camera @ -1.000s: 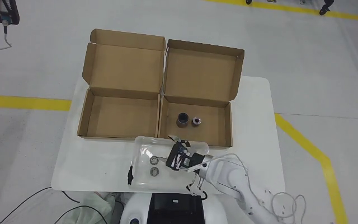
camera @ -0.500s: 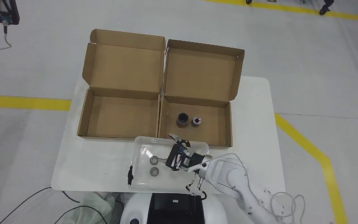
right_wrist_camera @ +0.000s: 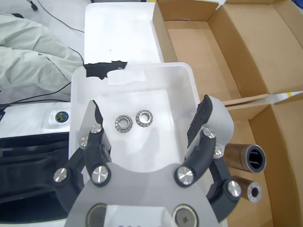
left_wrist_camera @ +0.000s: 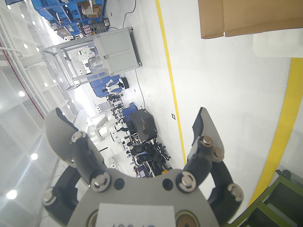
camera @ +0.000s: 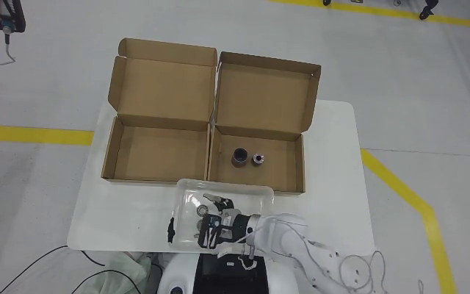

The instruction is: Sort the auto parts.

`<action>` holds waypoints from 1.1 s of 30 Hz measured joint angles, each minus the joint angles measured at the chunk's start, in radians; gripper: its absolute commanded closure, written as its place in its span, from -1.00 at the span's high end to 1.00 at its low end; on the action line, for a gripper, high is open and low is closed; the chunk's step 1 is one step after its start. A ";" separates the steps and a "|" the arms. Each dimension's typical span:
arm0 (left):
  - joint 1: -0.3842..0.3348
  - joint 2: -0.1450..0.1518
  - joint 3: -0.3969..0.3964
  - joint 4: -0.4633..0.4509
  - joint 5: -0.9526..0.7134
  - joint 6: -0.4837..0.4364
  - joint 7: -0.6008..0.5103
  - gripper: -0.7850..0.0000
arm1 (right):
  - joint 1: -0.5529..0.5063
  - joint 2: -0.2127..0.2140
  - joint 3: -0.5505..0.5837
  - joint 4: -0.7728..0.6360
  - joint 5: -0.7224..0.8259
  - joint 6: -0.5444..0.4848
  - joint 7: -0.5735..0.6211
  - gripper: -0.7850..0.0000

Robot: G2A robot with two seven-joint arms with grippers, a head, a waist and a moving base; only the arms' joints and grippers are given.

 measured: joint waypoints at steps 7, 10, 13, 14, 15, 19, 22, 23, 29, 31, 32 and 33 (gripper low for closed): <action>0.000 0.000 0.000 0.000 0.000 0.000 0.000 1.00 | 0.049 -0.032 -0.061 0.071 0.015 0.017 0.002 -0.02; 0.000 0.000 0.000 0.000 0.000 0.000 0.000 1.00 | 0.072 -0.045 -0.076 0.103 0.031 0.016 0.003 0.02; 0.000 0.000 0.000 0.000 0.000 0.000 0.000 1.00 | 0.102 -0.059 -0.090 0.149 0.053 0.008 0.038 0.00; 0.000 0.000 0.000 0.000 0.000 0.000 0.000 1.00 | 0.112 -0.064 -0.094 0.164 0.061 0.005 0.052 0.00; 0.000 0.000 0.000 0.000 0.000 0.000 0.000 1.00 | 0.122 -0.069 -0.100 0.179 0.071 -0.002 0.065 0.00; 0.000 0.000 0.000 0.000 0.000 0.000 0.000 1.00 | 0.174 -0.092 -0.124 0.246 0.101 -0.028 0.108 0.01; 0.000 0.000 0.000 0.000 0.000 0.000 0.000 1.00 | 0.196 -0.107 -0.139 0.279 0.102 -0.021 0.121 0.00; 0.000 0.000 0.000 0.000 0.000 0.000 0.000 1.00 | 0.200 -0.110 -0.142 0.288 0.101 -0.015 0.122 0.02; 0.000 0.000 0.000 0.000 0.000 0.000 0.000 1.00 | 0.210 -0.125 -0.144 0.334 0.081 0.031 0.093 0.01; 0.000 0.000 0.000 0.000 0.000 0.000 0.000 1.00 | 0.212 -0.128 -0.145 0.347 0.076 0.036 0.089 0.01; 0.000 0.000 0.000 0.000 0.000 0.000 0.000 1.00 | 0.213 -0.130 -0.146 0.351 0.074 0.036 0.090 0.02; 0.000 0.000 0.000 0.000 0.000 0.000 0.000 1.00 | 0.214 -0.132 -0.147 0.355 0.074 0.036 0.091 0.03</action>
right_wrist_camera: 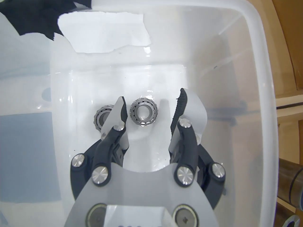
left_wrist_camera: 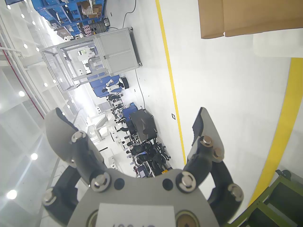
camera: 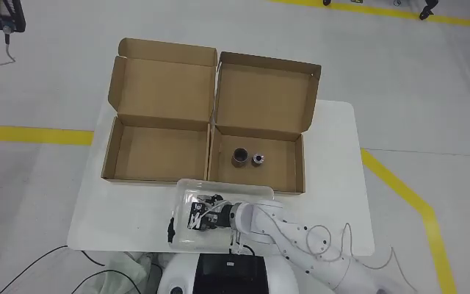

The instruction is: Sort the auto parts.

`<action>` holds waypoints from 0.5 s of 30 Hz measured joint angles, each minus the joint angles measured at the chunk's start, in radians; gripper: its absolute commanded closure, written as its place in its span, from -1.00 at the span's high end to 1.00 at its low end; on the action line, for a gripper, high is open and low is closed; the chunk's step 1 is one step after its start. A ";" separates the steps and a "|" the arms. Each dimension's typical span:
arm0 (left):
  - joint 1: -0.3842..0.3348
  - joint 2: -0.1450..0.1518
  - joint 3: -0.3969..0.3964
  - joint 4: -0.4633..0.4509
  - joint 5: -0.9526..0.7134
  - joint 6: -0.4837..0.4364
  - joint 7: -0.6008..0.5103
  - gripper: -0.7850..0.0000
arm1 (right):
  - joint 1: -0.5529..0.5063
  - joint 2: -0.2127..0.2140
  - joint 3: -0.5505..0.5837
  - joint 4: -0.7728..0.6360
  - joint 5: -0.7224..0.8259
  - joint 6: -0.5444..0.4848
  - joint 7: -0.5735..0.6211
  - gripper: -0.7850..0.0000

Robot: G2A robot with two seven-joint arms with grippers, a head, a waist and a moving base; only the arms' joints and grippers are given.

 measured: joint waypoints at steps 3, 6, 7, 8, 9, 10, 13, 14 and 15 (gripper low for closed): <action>0.000 0.000 0.000 0.000 0.000 0.000 0.000 1.00 | 0.002 -0.006 -0.003 0.011 0.003 -0.003 0.008 0.00; 0.000 0.000 0.000 0.000 0.000 0.000 0.000 1.00 | 0.004 -0.011 -0.005 0.018 0.001 0.000 0.020 -0.01; 0.000 0.000 0.000 0.000 0.000 0.000 0.000 1.00 | 0.004 -0.013 -0.005 0.022 0.000 0.003 0.025 -0.02; 0.000 0.000 0.000 0.000 0.000 0.000 0.000 1.00 | 0.003 -0.014 -0.005 0.025 0.000 0.003 0.027 -0.02; 0.000 0.000 0.000 0.000 0.000 0.000 0.000 1.00 | 0.003 -0.015 -0.005 0.028 0.001 0.002 0.030 -0.03; 0.000 0.000 0.000 0.000 0.000 0.000 0.000 1.00 | 0.003 -0.016 -0.004 0.032 0.001 0.000 0.032 -0.04; 0.000 0.000 0.000 0.000 0.000 0.000 0.000 1.00 | 0.002 -0.019 -0.001 0.037 0.001 -0.002 0.034 -0.07; 0.000 0.000 0.000 0.000 0.000 0.000 0.000 1.00 | 0.001 -0.020 0.000 0.038 0.000 -0.002 0.034 -0.10; 0.000 0.000 0.000 0.000 0.000 0.000 0.000 1.00 | 0.001 -0.021 -0.001 0.040 -0.001 -0.003 0.034 -0.12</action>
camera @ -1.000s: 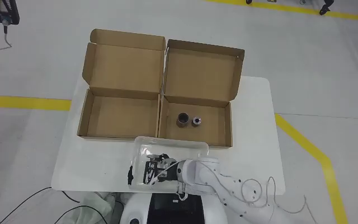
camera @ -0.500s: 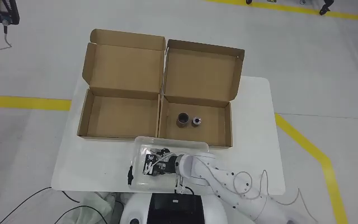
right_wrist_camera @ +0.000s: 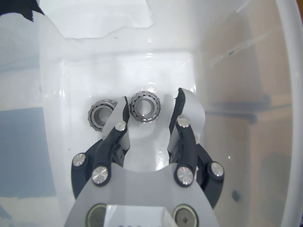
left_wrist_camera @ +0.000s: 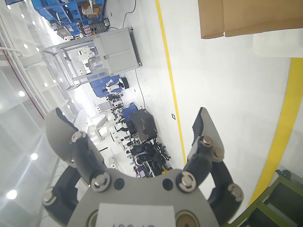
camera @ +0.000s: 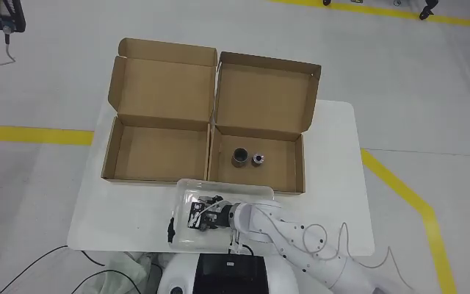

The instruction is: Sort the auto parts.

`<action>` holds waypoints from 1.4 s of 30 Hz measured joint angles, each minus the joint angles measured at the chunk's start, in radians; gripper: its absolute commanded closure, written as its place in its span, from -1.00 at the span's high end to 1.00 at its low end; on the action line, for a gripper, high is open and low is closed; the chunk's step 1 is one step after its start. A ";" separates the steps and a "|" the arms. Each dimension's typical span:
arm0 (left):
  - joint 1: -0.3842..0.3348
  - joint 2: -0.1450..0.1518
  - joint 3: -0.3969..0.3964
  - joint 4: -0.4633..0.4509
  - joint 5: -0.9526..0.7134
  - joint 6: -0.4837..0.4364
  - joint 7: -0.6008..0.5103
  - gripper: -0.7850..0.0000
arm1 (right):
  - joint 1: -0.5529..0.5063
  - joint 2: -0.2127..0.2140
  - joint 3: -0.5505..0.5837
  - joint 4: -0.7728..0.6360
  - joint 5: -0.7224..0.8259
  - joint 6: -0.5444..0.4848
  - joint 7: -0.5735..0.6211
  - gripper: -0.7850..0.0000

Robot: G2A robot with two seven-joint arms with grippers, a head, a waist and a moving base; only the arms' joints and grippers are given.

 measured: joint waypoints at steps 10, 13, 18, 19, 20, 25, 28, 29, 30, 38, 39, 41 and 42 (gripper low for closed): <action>0.000 0.000 0.000 0.000 0.000 0.000 0.000 1.00 | 0.004 -0.015 0.008 0.012 -0.006 0.025 -0.015 -1.00; 0.000 0.000 0.000 0.000 0.000 0.000 0.000 1.00 | -0.014 -0.009 0.027 -0.009 -0.014 0.043 -0.040 -1.00; 0.000 0.000 0.000 0.000 0.000 0.000 0.000 1.00 | -0.060 0.009 0.064 -0.078 -0.023 0.034 -0.117 -1.00; 0.000 0.000 0.000 0.000 0.000 0.000 0.000 1.00 | -0.075 0.015 0.076 -0.096 -0.024 0.027 -0.147 -1.00; 0.000 0.000 0.000 0.000 0.000 0.000 0.000 1.00 | -0.088 0.020 0.086 -0.109 -0.020 0.018 -0.174 -1.00; 0.000 0.000 0.000 0.000 0.000 0.000 0.000 1.00 | -0.149 0.047 0.154 -0.128 0.030 -0.066 -0.397 -1.00; 0.000 0.000 0.000 0.000 0.000 0.000 0.000 1.00 | -0.167 0.057 0.178 -0.118 0.035 -0.104 -0.494 -1.00; 0.000 0.000 0.000 0.000 0.000 0.000 0.000 1.00 | -0.171 0.059 0.182 -0.118 0.037 -0.112 -0.516 -1.00; 0.000 0.000 0.000 0.000 0.000 0.000 0.000 1.00 | -0.173 0.059 0.185 -0.118 0.042 -0.119 -0.540 -1.00; 0.000 0.000 0.000 0.000 0.000 0.000 0.000 1.00 | -0.148 0.057 0.220 -0.148 0.079 -0.128 -0.678 -1.00; 0.000 0.000 0.000 0.000 0.000 0.000 0.000 1.00 | -0.139 0.055 0.225 -0.156 0.088 -0.127 -0.685 -1.00; 0.000 0.000 0.000 0.000 0.000 0.000 0.000 1.00 | -0.117 0.051 0.235 -0.174 0.111 -0.125 -0.696 -1.00; 0.000 0.000 0.000 0.000 0.000 0.000 0.000 1.00 | -0.107 0.048 0.238 -0.184 0.119 -0.122 -0.699 -1.00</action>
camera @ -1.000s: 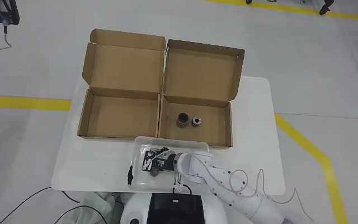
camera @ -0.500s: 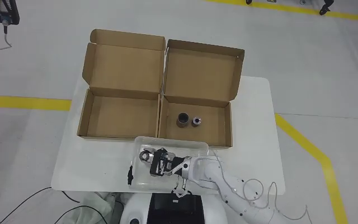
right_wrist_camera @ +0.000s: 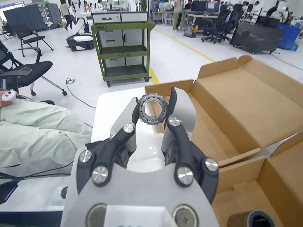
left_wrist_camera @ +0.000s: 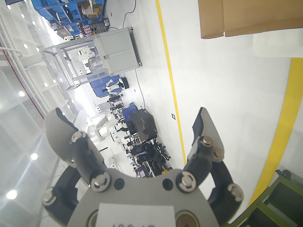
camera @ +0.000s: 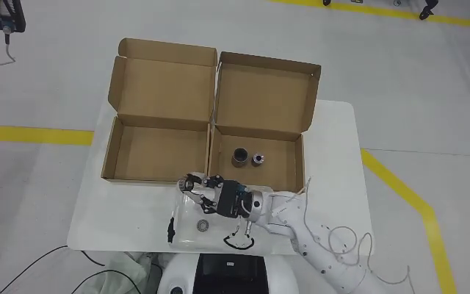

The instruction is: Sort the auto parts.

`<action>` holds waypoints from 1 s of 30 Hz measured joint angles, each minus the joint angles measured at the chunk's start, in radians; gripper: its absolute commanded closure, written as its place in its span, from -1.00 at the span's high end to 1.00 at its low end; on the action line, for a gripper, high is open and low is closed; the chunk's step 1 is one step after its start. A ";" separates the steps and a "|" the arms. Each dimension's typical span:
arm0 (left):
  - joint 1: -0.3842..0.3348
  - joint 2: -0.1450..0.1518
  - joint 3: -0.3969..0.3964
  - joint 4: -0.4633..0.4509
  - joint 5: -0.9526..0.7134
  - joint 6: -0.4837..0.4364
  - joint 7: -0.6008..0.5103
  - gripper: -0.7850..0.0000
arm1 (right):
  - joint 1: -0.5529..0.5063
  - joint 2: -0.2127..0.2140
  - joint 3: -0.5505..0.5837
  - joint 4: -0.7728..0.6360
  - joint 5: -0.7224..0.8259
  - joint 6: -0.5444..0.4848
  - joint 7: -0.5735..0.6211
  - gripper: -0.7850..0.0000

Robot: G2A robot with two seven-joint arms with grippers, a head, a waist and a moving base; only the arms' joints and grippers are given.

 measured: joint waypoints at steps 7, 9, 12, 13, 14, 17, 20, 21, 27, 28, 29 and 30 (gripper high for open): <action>0.000 0.000 0.000 0.000 0.000 0.000 0.000 1.00 | 0.085 -0.018 0.031 -0.085 0.073 0.020 -0.018 -1.00; 0.000 0.000 0.000 0.000 0.000 0.000 0.000 1.00 | 0.101 -0.022 0.038 -0.106 0.088 0.024 -0.022 -1.00; 0.000 0.000 0.000 0.000 0.000 0.000 0.000 1.00 | 0.125 -0.028 0.048 -0.132 0.105 0.030 -0.021 -1.00; 0.000 0.000 0.000 0.000 0.000 0.000 0.000 1.00 | 0.132 -0.030 0.052 -0.139 0.111 0.032 -0.021 -1.00; 0.000 0.000 0.000 0.000 0.000 0.000 0.000 1.00 | 0.137 -0.031 0.055 -0.143 0.117 0.032 -0.022 -1.00; 0.000 0.000 0.000 0.000 0.000 0.000 0.000 1.00 | 0.149 -0.035 0.062 -0.147 0.130 0.030 -0.023 -1.00; 0.000 0.000 0.000 0.000 0.000 0.000 0.000 1.00 | 0.154 -0.038 0.065 -0.144 0.134 0.028 -0.025 -1.00; 0.000 0.000 0.000 0.000 0.000 0.000 0.000 1.00 | 0.154 -0.039 0.065 -0.142 0.133 0.028 -0.028 -1.00; 0.000 0.000 0.000 0.000 0.000 0.000 0.000 1.00 | 0.129 -0.041 0.065 -0.113 0.107 0.031 -0.070 -1.00; 0.000 0.000 0.000 0.000 0.000 0.000 0.000 1.00 | 0.123 -0.041 0.064 -0.110 0.093 0.037 -0.071 -1.00; 0.000 0.000 0.000 0.000 0.000 0.000 0.000 1.00 | 0.119 -0.042 0.062 -0.109 0.080 0.044 -0.067 -1.00; 0.000 0.000 0.000 0.000 0.000 0.000 0.000 1.00 | 0.114 -0.042 0.060 -0.108 0.066 0.052 -0.058 -1.00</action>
